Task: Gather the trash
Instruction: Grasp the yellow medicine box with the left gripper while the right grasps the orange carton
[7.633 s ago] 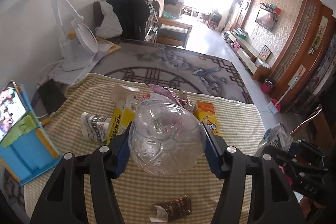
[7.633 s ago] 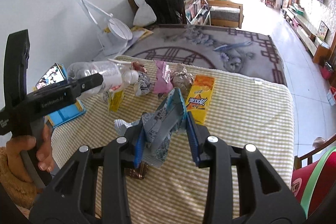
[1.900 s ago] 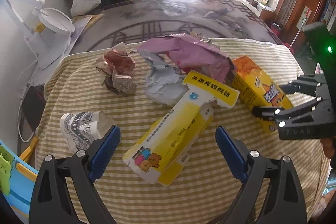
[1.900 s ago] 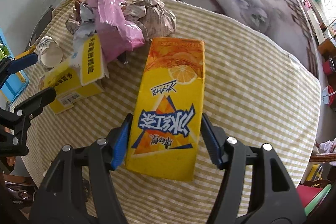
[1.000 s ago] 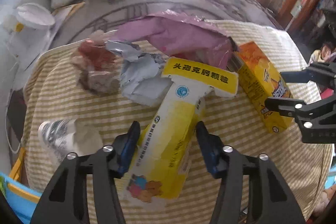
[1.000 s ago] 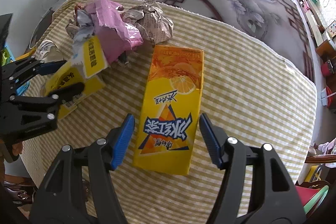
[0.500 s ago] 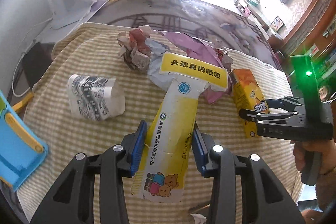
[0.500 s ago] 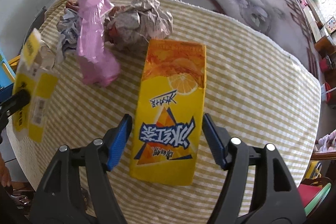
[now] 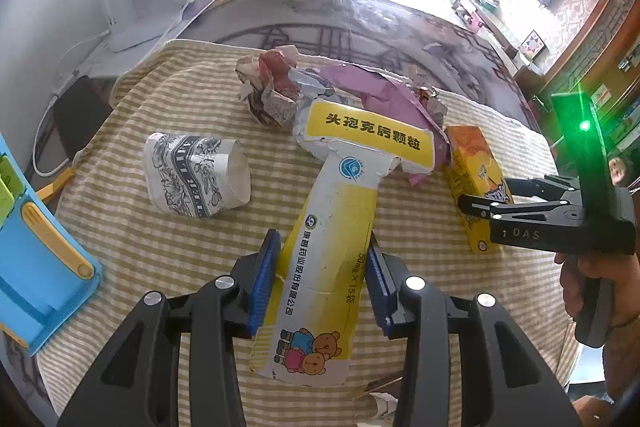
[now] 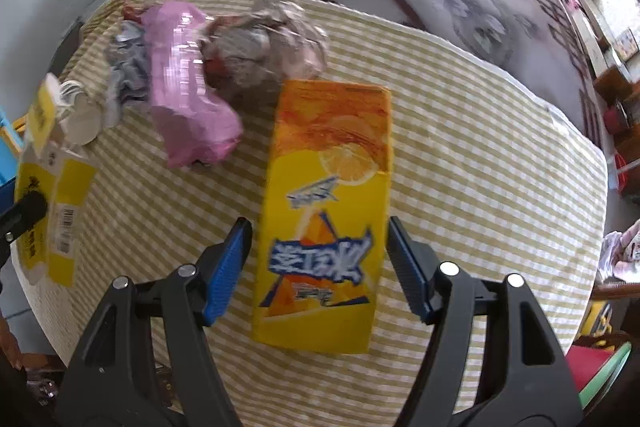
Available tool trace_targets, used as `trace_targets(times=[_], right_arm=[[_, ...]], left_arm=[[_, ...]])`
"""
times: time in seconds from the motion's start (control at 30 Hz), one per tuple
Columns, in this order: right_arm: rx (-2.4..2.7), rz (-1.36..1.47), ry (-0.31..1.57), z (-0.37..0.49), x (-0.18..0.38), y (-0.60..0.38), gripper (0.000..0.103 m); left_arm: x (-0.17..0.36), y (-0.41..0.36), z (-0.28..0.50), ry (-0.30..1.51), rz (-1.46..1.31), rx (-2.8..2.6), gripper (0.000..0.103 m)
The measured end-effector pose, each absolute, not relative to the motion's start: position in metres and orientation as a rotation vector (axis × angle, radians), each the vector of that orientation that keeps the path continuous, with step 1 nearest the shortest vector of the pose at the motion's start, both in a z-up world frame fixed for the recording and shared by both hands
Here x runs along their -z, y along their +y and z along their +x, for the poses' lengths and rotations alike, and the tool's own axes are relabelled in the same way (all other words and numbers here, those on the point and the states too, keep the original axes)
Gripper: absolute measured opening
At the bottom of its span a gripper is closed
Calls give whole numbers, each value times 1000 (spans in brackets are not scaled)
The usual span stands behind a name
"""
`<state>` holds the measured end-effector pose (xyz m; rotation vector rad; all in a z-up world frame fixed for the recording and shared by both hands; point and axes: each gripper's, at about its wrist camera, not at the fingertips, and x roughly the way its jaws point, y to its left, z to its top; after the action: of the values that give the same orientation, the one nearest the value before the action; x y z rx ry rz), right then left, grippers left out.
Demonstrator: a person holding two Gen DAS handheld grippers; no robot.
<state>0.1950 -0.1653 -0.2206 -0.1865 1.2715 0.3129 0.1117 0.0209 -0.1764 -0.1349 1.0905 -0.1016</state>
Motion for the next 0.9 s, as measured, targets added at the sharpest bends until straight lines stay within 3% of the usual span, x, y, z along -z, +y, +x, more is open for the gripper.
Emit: trace_targets(times=[0.9], right_arm=[[-528,-237,1265,188,217,-125,67]], left_arm=[[164,34,96,1041,-165,23,39]])
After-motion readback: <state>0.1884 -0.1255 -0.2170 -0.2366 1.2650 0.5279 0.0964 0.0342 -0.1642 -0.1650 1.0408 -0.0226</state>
